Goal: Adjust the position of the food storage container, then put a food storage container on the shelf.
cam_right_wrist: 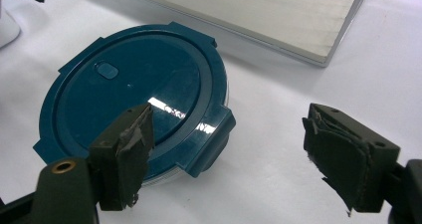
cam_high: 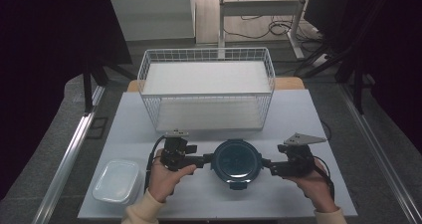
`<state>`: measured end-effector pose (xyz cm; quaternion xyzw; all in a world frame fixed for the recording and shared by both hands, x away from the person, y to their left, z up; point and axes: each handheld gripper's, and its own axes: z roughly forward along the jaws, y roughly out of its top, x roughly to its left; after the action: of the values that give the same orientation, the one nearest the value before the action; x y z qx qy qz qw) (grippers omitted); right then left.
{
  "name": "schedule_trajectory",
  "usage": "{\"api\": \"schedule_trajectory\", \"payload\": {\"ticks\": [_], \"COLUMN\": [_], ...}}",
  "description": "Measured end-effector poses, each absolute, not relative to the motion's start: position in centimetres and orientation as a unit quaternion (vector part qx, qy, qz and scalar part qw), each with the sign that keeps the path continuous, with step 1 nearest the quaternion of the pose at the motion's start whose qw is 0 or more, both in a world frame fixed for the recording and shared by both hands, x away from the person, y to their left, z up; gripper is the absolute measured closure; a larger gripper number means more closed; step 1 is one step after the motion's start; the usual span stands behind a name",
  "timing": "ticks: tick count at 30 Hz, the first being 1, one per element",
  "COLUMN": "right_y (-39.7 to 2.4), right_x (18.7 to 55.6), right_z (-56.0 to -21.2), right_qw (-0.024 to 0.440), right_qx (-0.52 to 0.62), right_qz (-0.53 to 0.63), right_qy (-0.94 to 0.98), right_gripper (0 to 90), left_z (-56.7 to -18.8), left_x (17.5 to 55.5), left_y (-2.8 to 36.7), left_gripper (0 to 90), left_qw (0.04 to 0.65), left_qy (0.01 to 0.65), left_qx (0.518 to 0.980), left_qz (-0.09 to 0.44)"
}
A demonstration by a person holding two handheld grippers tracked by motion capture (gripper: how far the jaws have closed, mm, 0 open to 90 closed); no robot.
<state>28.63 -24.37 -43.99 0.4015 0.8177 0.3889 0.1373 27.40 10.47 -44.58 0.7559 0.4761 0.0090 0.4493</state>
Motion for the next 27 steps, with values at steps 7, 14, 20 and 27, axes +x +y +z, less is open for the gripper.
{"api": "schedule_trajectory", "payload": {"ticks": [7,14,20,27], "right_y": [-24.6,-25.3,-25.6,-25.0], "right_x": [28.5,28.4,28.5,29.1], "right_z": [-43.8,-43.6,-43.7,-44.6], "right_qw": [0.134,0.129,0.11,0.064], "right_qx": [0.401,0.41,0.42,0.426], "right_qz": [0.396,0.407,0.417,0.422], "right_qy": [0.815,0.806,0.798,0.797], "right_gripper": [19.2,18.2,17.3,14.8], "left_z": [-44.7,-44.8,-45.0,-45.8], "left_x": [27.3,27.5,27.8,28.3], "left_y": [10.5,10.8,10.6,10.0], "left_gripper": [23.2,17.5,13.5,11.8], "left_qw": [0.45,0.452,0.451,0.456], "left_qy": [0.476,0.484,0.489,0.495], "left_qx": [0.755,0.749,0.747,0.738], "left_qz": [0.006,-0.004,-0.013,-0.044]}}
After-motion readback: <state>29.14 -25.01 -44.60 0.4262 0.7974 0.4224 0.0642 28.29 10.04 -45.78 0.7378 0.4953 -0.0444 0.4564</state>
